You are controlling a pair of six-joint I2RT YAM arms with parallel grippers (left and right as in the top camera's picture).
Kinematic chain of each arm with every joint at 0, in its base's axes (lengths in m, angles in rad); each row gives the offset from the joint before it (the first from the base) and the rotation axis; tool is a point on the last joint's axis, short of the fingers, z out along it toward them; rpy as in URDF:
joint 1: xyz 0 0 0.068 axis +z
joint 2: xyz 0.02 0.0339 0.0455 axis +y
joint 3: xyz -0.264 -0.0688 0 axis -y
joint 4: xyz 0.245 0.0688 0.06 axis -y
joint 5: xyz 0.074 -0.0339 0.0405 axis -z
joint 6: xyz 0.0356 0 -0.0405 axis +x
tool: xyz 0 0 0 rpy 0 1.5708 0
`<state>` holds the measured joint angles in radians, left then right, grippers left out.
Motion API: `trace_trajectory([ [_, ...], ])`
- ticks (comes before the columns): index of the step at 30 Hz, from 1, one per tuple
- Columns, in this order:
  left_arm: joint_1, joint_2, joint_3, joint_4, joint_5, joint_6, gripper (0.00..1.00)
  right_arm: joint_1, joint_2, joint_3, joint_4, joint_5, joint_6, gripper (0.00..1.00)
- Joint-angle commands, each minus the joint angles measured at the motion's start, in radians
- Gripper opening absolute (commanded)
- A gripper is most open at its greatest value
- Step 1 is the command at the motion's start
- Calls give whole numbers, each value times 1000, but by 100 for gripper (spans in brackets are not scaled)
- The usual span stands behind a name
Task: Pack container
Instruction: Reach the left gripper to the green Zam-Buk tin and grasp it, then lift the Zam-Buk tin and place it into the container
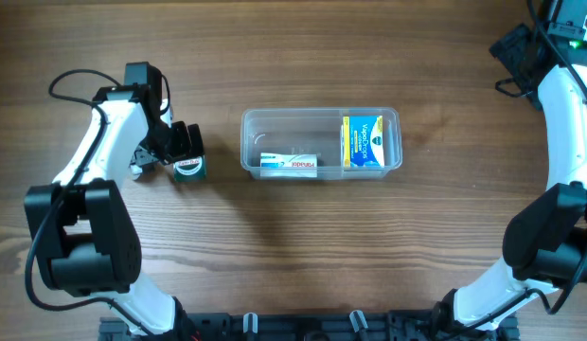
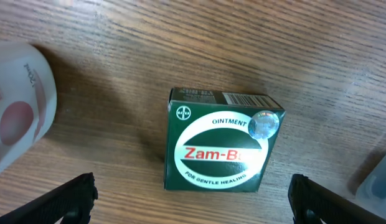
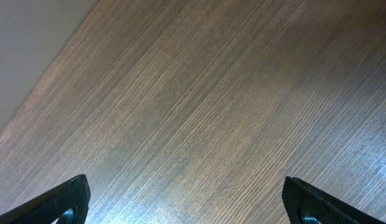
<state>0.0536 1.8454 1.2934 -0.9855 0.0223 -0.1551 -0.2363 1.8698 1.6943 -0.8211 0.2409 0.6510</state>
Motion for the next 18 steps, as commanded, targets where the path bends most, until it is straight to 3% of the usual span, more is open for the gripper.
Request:
trace_trajectory([
  [1, -16, 47, 6, 10, -20, 73, 100, 3, -9, -1, 2, 13, 10, 100],
  [15, -78, 132, -3, 35, -18, 65, 100, 3, -9, -1, 2, 13, 10, 100],
  [18, -78, 132, -5, 38, 60, 65, 100, 3, -9, -1, 2, 13, 10, 100],
])
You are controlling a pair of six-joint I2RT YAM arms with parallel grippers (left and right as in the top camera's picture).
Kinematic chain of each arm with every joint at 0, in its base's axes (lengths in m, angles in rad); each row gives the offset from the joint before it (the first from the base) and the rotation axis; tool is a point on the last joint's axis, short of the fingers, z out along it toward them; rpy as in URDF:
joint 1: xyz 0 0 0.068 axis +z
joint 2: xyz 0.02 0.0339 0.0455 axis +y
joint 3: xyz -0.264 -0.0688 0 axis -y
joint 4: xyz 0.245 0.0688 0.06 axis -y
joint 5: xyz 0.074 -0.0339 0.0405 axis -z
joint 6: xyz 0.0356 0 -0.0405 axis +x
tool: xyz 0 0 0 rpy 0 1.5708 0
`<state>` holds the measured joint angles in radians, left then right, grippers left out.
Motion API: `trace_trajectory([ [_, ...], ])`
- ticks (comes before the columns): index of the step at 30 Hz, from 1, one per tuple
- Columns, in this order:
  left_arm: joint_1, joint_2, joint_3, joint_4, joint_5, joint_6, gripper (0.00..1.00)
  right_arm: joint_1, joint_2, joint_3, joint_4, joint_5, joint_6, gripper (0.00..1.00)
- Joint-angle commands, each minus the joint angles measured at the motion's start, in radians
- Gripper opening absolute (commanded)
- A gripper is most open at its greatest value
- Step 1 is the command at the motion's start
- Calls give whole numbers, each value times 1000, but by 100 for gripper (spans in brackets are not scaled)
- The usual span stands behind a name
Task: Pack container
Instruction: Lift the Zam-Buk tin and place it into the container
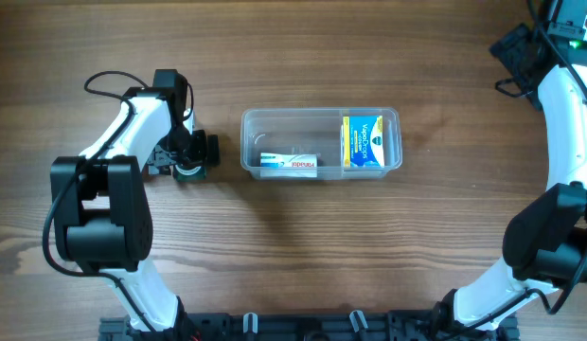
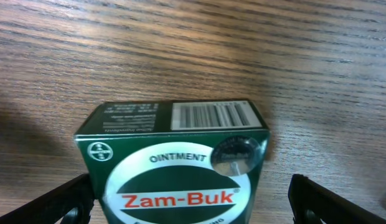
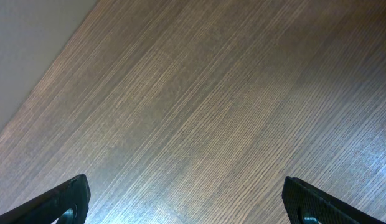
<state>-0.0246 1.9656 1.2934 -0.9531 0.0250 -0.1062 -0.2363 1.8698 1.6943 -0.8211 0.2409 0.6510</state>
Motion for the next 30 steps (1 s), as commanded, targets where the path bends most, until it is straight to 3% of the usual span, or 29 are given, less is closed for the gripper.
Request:
trace_trajectory([
  [1, 0, 11, -5, 11, 56, 16, 100, 3, -9, -1, 2, 13, 10, 100],
  [13, 0, 11, -5, 22, -39, 20, 100, 3, -9, -1, 2, 13, 10, 100],
  [17, 0, 11, -5, 21, -42, 19, 78, 3, -9, -1, 2, 13, 10, 100],
  [24, 0, 11, -5, 21, -42, 19, 60, 3, -9, -1, 2, 13, 10, 100],
  [26, 0, 11, -5, 21, -42, 19, 61, 3, -9, -2, 2, 13, 10, 100],
  [27, 0, 11, -5, 21, -42, 20, 73, 3, -9, -1, 2, 13, 10, 100],
  [28, 0, 11, -5, 22, -42, 20, 77, 3, -9, -1, 2, 13, 10, 100],
  [30, 0, 11, -5, 23, -42, 20, 76, 3, -9, -1, 2, 13, 10, 100],
])
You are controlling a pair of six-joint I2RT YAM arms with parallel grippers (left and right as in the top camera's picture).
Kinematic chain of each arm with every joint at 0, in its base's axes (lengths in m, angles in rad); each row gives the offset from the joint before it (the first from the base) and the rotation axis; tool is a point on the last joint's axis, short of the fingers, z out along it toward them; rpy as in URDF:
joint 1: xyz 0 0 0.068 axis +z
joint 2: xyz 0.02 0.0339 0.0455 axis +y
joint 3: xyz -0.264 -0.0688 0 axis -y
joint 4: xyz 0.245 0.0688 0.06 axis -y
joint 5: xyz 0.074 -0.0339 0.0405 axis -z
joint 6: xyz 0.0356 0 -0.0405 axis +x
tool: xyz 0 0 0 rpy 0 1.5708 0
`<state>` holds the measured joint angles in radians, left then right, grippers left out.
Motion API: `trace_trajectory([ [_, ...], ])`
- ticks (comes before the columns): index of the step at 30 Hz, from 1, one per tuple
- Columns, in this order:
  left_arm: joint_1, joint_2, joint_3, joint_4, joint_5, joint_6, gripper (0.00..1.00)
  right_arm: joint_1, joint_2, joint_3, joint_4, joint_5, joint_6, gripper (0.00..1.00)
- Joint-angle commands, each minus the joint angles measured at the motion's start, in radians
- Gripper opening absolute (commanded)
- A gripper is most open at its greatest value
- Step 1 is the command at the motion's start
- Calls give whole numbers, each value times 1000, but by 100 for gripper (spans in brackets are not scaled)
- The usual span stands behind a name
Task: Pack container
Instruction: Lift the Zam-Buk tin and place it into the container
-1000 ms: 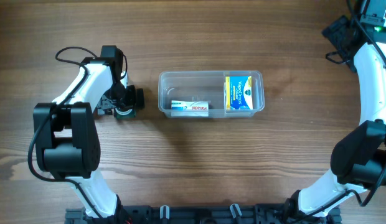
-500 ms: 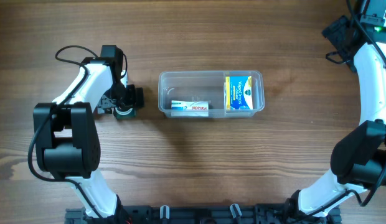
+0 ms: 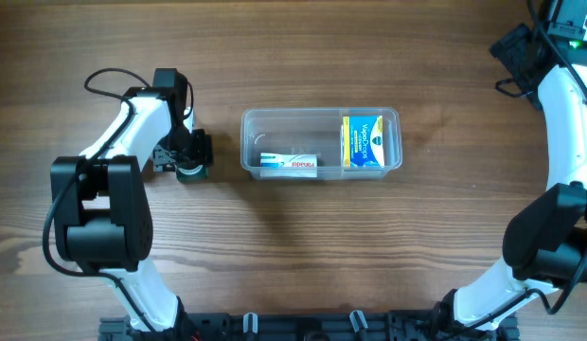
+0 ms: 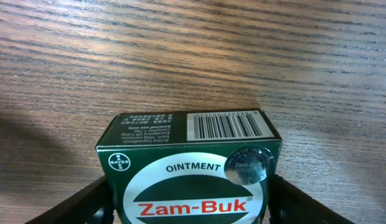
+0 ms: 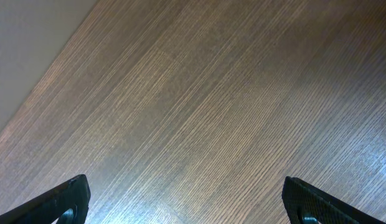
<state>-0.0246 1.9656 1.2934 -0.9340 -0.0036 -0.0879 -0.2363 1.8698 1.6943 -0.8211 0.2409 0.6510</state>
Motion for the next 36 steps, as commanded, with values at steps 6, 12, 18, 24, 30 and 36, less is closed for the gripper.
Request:
trace_trajectory([
  [6, 0, 11, -5, 3, -13, 1, 60, 3, -9, -1, 2, 13, 10, 100],
  [12, 0, 11, 74, -26, -13, 2, 58, 3, -9, -1, 2, 13, 10, 100],
  [18, -6, 2, 396, -208, 12, 2, 55, 3, -9, -1, 2, 13, 11, 100],
  [24, -130, -69, 517, -294, 108, -60, 53, 3, -9, -1, 2, 13, 11, 100],
  [30, -323, -131, 518, -293, 111, -157, 53, 3, -9, -1, 2, 13, 10, 100],
  [36, -502, -133, 517, -204, 108, -298, 54, 3, -9, -1, 2, 13, 10, 100],
])
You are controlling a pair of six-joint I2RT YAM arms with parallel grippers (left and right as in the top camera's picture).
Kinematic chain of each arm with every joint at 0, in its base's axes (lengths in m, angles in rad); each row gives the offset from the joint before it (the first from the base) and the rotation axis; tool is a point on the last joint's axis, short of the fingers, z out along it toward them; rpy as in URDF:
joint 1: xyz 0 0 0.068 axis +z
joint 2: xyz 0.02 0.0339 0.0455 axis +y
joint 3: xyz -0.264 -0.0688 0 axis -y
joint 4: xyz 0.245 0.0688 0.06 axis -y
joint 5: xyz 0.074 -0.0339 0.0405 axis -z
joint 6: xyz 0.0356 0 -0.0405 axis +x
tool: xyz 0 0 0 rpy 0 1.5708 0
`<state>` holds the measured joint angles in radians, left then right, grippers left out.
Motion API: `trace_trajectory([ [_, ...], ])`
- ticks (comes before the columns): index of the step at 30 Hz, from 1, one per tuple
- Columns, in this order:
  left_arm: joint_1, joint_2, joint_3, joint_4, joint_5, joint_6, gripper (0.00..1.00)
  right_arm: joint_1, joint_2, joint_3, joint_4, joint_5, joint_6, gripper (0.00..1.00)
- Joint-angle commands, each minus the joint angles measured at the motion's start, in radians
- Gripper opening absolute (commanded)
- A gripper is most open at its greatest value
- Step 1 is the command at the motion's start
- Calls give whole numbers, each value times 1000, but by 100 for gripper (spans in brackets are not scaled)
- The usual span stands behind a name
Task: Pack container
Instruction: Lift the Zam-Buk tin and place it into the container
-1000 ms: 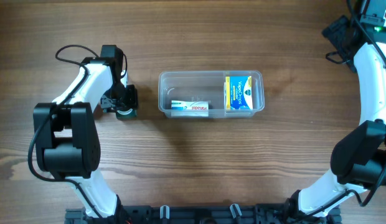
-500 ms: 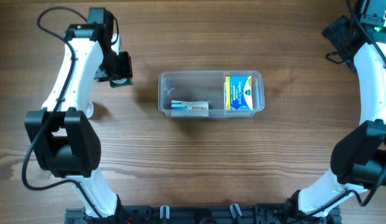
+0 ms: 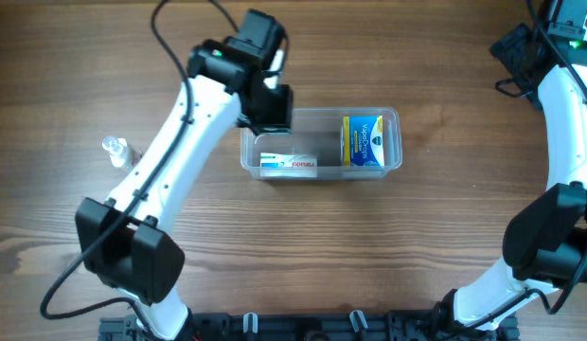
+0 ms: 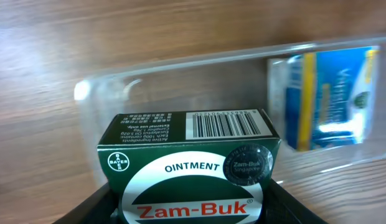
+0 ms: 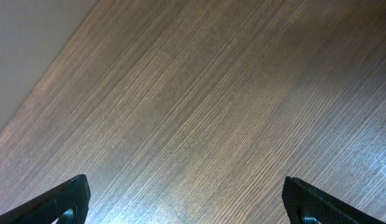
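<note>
My left gripper (image 4: 190, 208) is shut on a green Zam-Buk ointment box (image 4: 190, 162), its fingers (image 4: 96, 202) pressed to both sides. In the overhead view the left gripper (image 3: 267, 106) hangs over the back left corner of the clear plastic container (image 3: 322, 131) and hides the green box. Inside the container lie a blue and yellow box (image 3: 363, 141) at the right and a white tube carton (image 3: 288, 164) at the front left. My right gripper (image 5: 187, 202) is open over bare wood at the far right.
A small clear vial (image 3: 115, 149) lies on the table at the far left. The right arm (image 3: 559, 104) runs along the right edge. The left wrist view shows the container's rim (image 4: 180, 62) and the blue and yellow box (image 4: 330, 93) beyond the held box.
My left gripper, which was shut on the green box down on the table at the left, now holds it over the container's left end. The right arm has not moved.
My left gripper was open above the green box at the table's left. Then it stood open with a finger on each side of the box, then shut on it. Now the box is held above the container, and a clear vial shows at the left.
</note>
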<state>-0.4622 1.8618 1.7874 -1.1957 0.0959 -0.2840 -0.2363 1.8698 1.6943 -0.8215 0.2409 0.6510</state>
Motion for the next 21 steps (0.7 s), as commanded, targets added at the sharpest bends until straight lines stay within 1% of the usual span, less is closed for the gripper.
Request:
trace_trajectory([
  [1, -89, -27, 23, 89, 3, -141, 54, 3, -9, -1, 3, 13, 11, 100],
  [3, -122, -15, 23, 123, -21, -200, 55, 3, -9, -1, 3, 13, 10, 100],
  [9, -171, 99, 23, 130, -22, -204, 55, 3, -9, -2, 3, 13, 10, 100],
  [12, -175, 173, 23, 130, -18, -204, 55, 3, -9, -1, 3, 13, 10, 100],
  [17, -175, 233, 23, 131, -18, -204, 56, 3, -9, -1, 3, 13, 10, 100],
  [21, -175, 286, 23, 150, 24, -203, 57, 3, -9, -1, 3, 13, 10, 100],
])
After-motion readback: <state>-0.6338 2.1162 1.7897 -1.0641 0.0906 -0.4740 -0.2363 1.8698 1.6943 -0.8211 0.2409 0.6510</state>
